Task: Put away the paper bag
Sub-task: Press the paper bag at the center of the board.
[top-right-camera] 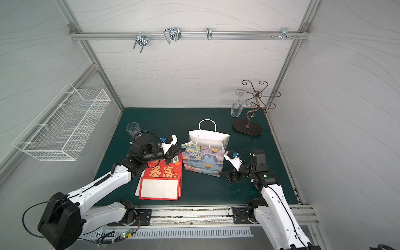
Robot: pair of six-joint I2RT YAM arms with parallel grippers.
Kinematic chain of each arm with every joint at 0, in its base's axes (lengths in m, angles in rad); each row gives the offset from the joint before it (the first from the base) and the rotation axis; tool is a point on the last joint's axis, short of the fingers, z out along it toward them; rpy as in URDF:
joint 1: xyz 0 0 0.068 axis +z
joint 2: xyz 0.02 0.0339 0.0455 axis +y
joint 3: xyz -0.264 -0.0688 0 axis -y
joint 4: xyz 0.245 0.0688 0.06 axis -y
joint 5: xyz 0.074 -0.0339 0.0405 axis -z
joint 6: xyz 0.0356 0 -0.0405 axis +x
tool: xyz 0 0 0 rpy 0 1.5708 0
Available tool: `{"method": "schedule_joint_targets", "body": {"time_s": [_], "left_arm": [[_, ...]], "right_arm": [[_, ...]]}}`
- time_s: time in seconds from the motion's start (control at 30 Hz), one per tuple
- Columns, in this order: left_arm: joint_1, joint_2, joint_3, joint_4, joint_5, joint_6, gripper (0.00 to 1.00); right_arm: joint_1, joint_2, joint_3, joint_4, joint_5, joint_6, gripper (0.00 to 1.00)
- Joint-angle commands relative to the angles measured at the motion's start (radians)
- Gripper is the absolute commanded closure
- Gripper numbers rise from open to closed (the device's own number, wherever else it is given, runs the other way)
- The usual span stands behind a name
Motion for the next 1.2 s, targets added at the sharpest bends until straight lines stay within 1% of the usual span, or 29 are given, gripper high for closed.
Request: {"method": "schedule_joint_targets", "body": {"time_s": [0.0, 0.17, 0.33, 0.47, 0.53, 0.6, 0.67, 0.7, 0.73, 0.77, 0.83, 0.9, 0.93, 1.0, 1.07, 1.17], "left_arm": [[0.006, 0.009, 0.049, 0.067, 0.037, 0.009, 1.00], [0.005, 0.014, 0.041, 0.070, 0.023, 0.006, 1.00], [0.007, 0.007, 0.021, 0.091, -0.006, -0.001, 1.00], [0.008, 0.006, 0.006, 0.114, -0.013, -0.018, 1.00], [0.010, 0.007, 0.006, 0.114, -0.014, -0.023, 1.00], [0.010, 0.007, 0.002, 0.113, -0.014, -0.025, 1.00], [0.009, 0.005, 0.000, 0.114, -0.016, -0.025, 1.00], [0.011, 0.003, -0.002, 0.114, -0.019, -0.026, 1.00], [0.010, 0.002, -0.004, 0.115, -0.021, -0.026, 1.00], [0.011, 0.000, -0.006, 0.114, -0.023, -0.027, 1.00], [0.009, -0.001, -0.010, 0.114, -0.037, -0.037, 1.00], [0.011, -0.002, -0.019, 0.156, -0.044, -0.045, 1.00], [0.010, -0.001, -0.020, 0.160, -0.044, -0.049, 1.00], [0.010, 0.002, -0.022, 0.160, -0.040, -0.051, 1.00], [0.010, 0.005, -0.023, 0.164, -0.035, -0.054, 1.00], [0.010, 0.006, -0.022, 0.163, -0.028, -0.055, 1.00]], "right_arm": [[0.032, 0.024, -0.019, 0.071, 0.011, -0.015, 0.07], [0.059, 0.059, -0.018, 0.178, -0.075, 0.066, 0.07], [0.050, -0.005, -0.009, 0.173, -0.063, 0.162, 0.05], [0.050, -0.060, 0.013, 0.145, -0.052, 0.336, 0.06], [0.050, -0.100, 0.014, 0.149, -0.062, 0.433, 0.08], [0.050, -0.164, 0.004, 0.180, -0.022, 0.580, 0.09], [0.050, -0.227, 0.002, 0.179, 0.014, 0.667, 0.10], [0.049, -0.260, 0.007, 0.167, 0.059, 0.714, 0.11], [0.050, -0.285, 0.014, 0.154, 0.110, 0.762, 0.14], [0.050, -0.304, 0.031, 0.125, 0.181, 0.814, 0.19], [0.050, -0.317, 0.082, 0.032, 0.354, 0.930, 0.35], [0.046, -0.295, 0.155, -0.108, 0.557, 1.072, 0.56], [0.038, -0.277, 0.177, -0.155, 0.600, 1.121, 0.60], [0.006, -0.223, 0.202, -0.210, 0.600, 1.198, 0.61], [-0.037, -0.140, 0.208, -0.230, 0.544, 1.248, 0.65], [-0.095, 0.007, 0.211, -0.250, 0.470, 1.269, 0.77]]}}
